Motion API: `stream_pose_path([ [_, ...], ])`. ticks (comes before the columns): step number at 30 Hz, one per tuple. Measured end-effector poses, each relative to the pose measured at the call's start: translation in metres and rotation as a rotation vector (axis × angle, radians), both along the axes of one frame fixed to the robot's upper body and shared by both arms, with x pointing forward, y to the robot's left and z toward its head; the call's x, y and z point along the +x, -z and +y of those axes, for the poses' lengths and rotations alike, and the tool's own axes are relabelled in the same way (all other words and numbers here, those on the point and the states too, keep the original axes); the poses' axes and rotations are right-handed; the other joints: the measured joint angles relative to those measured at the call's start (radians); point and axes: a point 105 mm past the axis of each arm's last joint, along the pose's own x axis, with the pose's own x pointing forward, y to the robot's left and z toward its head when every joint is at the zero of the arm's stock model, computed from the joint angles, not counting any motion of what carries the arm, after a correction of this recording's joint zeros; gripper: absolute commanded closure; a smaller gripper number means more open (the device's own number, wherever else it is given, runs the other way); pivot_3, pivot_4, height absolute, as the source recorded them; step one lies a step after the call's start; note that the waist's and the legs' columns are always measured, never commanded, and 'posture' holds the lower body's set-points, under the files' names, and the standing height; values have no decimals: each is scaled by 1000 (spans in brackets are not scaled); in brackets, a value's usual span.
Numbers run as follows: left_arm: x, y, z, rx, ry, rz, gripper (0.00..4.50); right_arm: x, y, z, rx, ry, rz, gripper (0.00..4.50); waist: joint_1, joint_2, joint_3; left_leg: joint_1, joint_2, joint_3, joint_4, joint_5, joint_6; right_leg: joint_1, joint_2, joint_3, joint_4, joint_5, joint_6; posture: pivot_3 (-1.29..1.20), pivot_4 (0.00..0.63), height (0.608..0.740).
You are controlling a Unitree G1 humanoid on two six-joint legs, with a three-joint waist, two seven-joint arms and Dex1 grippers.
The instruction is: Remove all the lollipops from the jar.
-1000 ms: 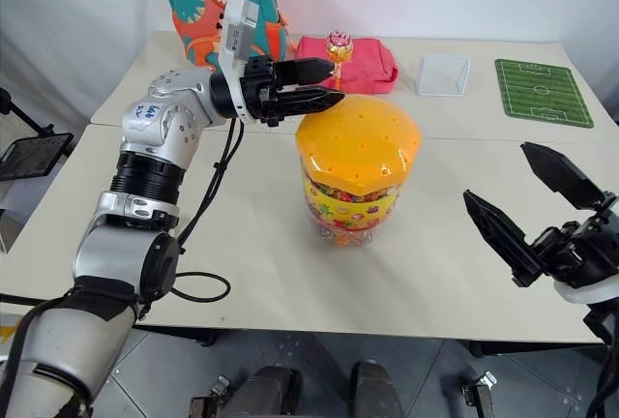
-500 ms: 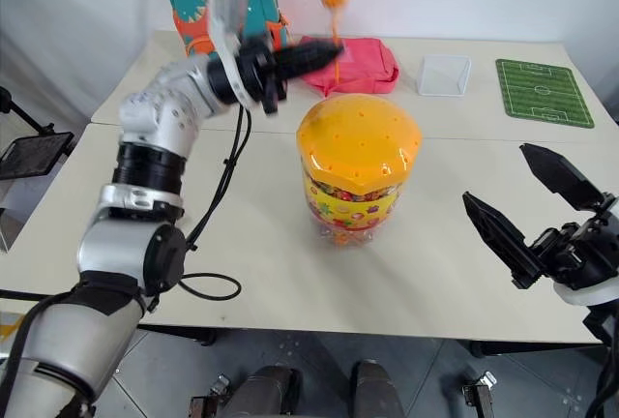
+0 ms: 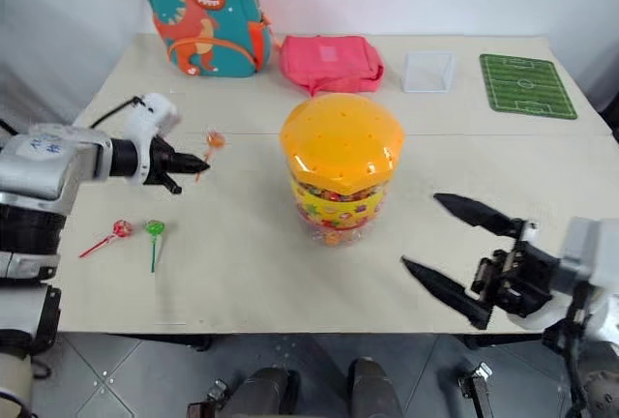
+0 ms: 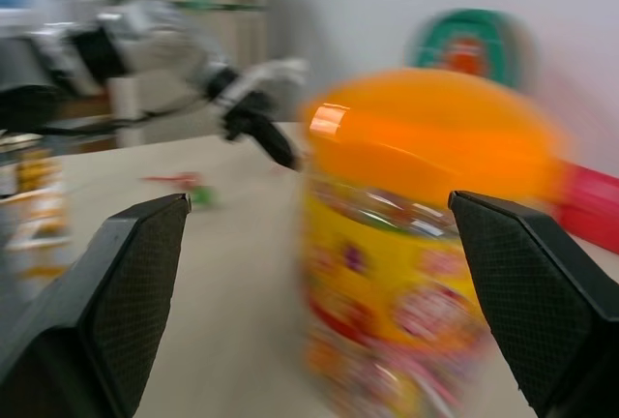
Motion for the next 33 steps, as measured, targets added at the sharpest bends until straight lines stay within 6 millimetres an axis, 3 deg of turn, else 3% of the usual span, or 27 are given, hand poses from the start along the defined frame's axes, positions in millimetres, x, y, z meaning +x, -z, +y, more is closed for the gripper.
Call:
stream_pose_path([
  [3,-18,0,13,49,-39,9,4474,-7,11,13,-100,-139,12,0,8,0,-1,1,0,1,2,-2,1,2,0,0,0,0,0,0,150,740],
  [8,-45,38,15,61,-84,158,4474,-8,27,14,-173,-216,26,0,8,0,0,1,0,1,3,-3,1,2,0,1,0,0,0,0,150,740],
  [15,-69,77,30,57,-165,264,4474,-8,31,12,-180,-212,24,0,4,0,-1,4,1,4,0,-3,1,2,1,2,-1,0,0,0,150,740],
  [18,-66,74,30,83,-166,218,3825,-8,31,12,-182,-211,23,0,9,0,-1,4,1,4,1,-3,1,3,0,2,-2,0,0,0,150,740],
  [24,-62,66,32,51,-131,169,1993,-7,34,10,-185,-205,39,0,6,0,-1,5,1,5,0,-3,1,2,0,2,-2,0,0,0,150,740],
  [29,-65,39,45,-28,-36,106,461,-3,35,2,-184,-180,56,0,2,0,-1,6,1,6,-2,-3,0,2,0,2,-2,0,-1,0,150,740],
  [33,-79,7,44,-192,185,-48,461,4,33,-12,-186,-137,61,0,4,0,-1,6,2,6,-3,-3,0,2,-1,2,-4,-1,-1,0,150,740],
])
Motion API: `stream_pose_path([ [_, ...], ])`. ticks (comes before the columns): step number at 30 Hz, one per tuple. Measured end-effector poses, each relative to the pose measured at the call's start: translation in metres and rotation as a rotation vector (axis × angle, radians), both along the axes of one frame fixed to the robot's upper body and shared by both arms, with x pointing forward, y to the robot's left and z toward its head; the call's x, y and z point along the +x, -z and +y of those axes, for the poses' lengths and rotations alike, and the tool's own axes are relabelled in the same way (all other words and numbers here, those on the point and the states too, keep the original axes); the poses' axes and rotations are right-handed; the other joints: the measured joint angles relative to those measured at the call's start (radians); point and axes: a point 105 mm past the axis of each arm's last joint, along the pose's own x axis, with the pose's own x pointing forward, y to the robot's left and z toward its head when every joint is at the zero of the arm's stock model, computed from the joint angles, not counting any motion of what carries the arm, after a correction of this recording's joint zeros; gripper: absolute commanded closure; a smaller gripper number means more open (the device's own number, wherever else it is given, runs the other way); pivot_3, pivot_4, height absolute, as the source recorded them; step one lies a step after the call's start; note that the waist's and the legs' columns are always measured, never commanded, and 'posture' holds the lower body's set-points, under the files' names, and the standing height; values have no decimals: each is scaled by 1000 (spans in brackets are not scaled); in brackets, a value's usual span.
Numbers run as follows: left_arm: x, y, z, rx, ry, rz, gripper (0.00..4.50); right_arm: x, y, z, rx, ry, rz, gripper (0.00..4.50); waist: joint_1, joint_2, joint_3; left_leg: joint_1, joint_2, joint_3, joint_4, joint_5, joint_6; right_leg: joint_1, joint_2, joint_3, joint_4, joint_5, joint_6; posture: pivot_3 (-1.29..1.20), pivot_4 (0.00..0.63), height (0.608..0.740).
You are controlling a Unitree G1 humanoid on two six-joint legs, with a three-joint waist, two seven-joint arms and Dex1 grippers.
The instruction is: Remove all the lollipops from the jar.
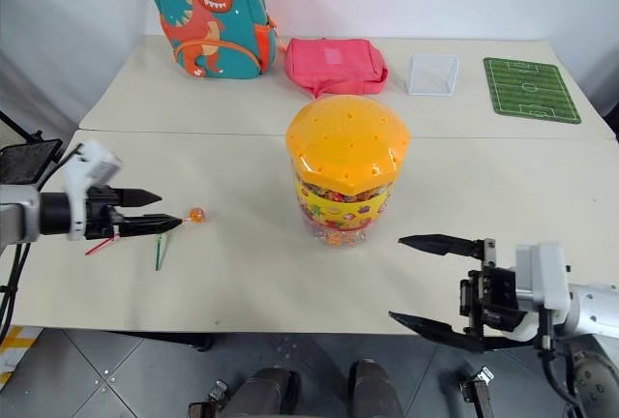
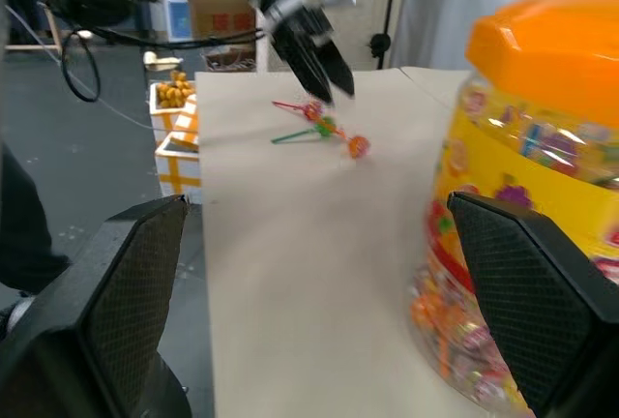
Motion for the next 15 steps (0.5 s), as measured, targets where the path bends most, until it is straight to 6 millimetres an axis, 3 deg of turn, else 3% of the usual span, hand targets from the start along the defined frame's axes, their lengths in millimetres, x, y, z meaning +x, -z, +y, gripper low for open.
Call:
stream_pose_path([
  [2,-7,-12,0,-59,95,-128,461,3,-2,-5,0,14,-7,0,0,0,0,0,0,0,-1,0,0,0,0,0,-2,0,0,0,150,740],
  [4,-15,-10,3,-76,149,-209,461,3,-2,-9,-4,19,-6,0,0,1,-1,1,0,1,-1,0,0,1,0,0,-2,0,0,0,150,740],
  [6,-21,1,6,-93,172,-224,461,5,0,-13,-3,20,6,0,0,1,-1,0,0,1,-1,0,0,1,0,0,-2,0,0,0,150,740],
  [11,-45,59,3,-67,164,-241,461,19,13,-31,-14,89,-13,0,-2,2,-1,1,1,2,-2,0,1,1,0,1,-3,0,0,0,150,740],
  [15,-35,57,-6,-92,95,-375,461,37,32,-43,-12,176,-29,0,8,0,-2,1,0,1,0,0,1,3,0,0,-3,0,0,0,150,740],
])
